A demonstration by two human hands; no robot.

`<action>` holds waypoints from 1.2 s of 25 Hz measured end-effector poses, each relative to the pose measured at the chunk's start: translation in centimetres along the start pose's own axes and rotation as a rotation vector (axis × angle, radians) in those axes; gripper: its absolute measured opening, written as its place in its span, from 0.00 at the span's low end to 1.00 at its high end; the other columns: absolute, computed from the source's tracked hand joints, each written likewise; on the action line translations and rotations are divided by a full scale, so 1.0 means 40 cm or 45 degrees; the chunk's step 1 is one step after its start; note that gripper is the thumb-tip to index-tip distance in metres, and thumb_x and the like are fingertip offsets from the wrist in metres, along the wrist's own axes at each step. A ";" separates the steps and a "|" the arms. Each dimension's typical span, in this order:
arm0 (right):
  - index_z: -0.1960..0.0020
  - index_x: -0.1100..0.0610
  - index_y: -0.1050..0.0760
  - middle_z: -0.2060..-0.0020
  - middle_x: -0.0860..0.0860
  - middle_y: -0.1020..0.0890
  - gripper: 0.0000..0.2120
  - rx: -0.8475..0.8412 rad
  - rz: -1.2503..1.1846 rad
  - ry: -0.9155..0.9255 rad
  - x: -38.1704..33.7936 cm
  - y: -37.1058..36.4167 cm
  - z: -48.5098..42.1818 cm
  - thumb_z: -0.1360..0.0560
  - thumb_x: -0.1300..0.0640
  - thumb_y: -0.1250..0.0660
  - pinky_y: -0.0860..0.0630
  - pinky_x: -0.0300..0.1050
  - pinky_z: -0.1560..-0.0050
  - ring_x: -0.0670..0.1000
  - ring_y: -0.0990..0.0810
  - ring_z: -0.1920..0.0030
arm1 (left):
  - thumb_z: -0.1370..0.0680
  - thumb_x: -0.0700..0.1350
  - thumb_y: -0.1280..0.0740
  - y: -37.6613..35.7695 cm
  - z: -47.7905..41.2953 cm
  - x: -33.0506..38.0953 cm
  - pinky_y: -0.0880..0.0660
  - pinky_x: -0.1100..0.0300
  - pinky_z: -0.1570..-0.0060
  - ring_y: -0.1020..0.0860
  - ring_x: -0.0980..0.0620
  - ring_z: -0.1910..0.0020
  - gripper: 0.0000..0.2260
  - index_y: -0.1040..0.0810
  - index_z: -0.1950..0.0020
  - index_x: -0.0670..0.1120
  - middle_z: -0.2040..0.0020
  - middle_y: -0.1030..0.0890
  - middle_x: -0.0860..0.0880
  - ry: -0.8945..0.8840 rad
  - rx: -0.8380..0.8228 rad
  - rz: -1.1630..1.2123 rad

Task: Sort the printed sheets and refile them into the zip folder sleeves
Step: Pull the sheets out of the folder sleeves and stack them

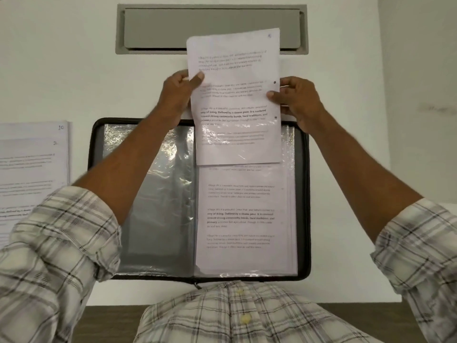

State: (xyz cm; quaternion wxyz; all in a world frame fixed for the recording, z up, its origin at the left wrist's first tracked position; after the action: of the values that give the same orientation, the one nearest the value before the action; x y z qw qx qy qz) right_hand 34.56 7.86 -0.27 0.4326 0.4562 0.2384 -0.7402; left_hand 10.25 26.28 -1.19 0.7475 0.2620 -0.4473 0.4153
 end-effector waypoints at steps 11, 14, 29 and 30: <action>0.33 0.66 0.27 0.45 0.59 0.14 0.20 0.226 -0.245 0.584 -0.250 -0.019 0.036 0.23 0.64 0.29 0.17 0.59 0.46 0.60 0.15 0.44 | 0.21 0.42 0.27 0.016 0.077 0.236 0.18 0.45 0.43 0.16 0.42 0.40 0.16 0.21 0.34 0.38 0.40 0.16 0.38 -0.477 0.082 0.042; 0.30 0.64 0.30 0.45 0.59 0.14 0.22 0.154 -0.287 0.636 -0.307 -0.077 0.095 0.24 0.67 0.32 0.17 0.57 0.48 0.60 0.14 0.45 | 0.21 0.42 0.26 0.087 0.151 0.287 0.18 0.48 0.43 0.16 0.44 0.40 0.17 0.21 0.34 0.38 0.40 0.15 0.40 -0.529 0.146 0.081; 0.34 0.54 0.29 0.53 0.52 0.14 0.22 -0.074 -0.148 0.240 0.021 -0.832 0.526 0.24 0.65 0.27 0.16 0.44 0.53 0.47 0.13 0.53 | 0.24 0.44 0.23 0.838 0.637 -0.191 0.22 0.47 0.36 0.16 0.49 0.48 0.11 0.15 0.42 0.49 0.47 0.12 0.50 -0.021 0.613 0.183; 0.37 0.55 0.27 0.53 0.51 0.14 0.19 -0.067 -0.120 0.204 0.048 -0.892 0.547 0.24 0.65 0.27 0.17 0.41 0.57 0.46 0.13 0.55 | 0.24 0.44 0.23 0.899 0.658 -0.221 0.22 0.48 0.36 0.16 0.50 0.49 0.09 0.14 0.44 0.51 0.49 0.12 0.51 -0.003 0.622 0.172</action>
State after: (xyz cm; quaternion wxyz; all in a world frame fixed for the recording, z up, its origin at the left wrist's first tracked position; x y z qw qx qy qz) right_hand -6.73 8.98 6.84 0.3886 0.4906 0.3128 -0.7145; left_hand -34.64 21.39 3.88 0.6321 0.4049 -0.3511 0.5598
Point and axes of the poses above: each hand's wrist, its own z-axis away from the middle knuckle, its own y-axis out of the back of the hand, x = y × z, the point moved 4 cm from there along -z, towards the middle knuckle
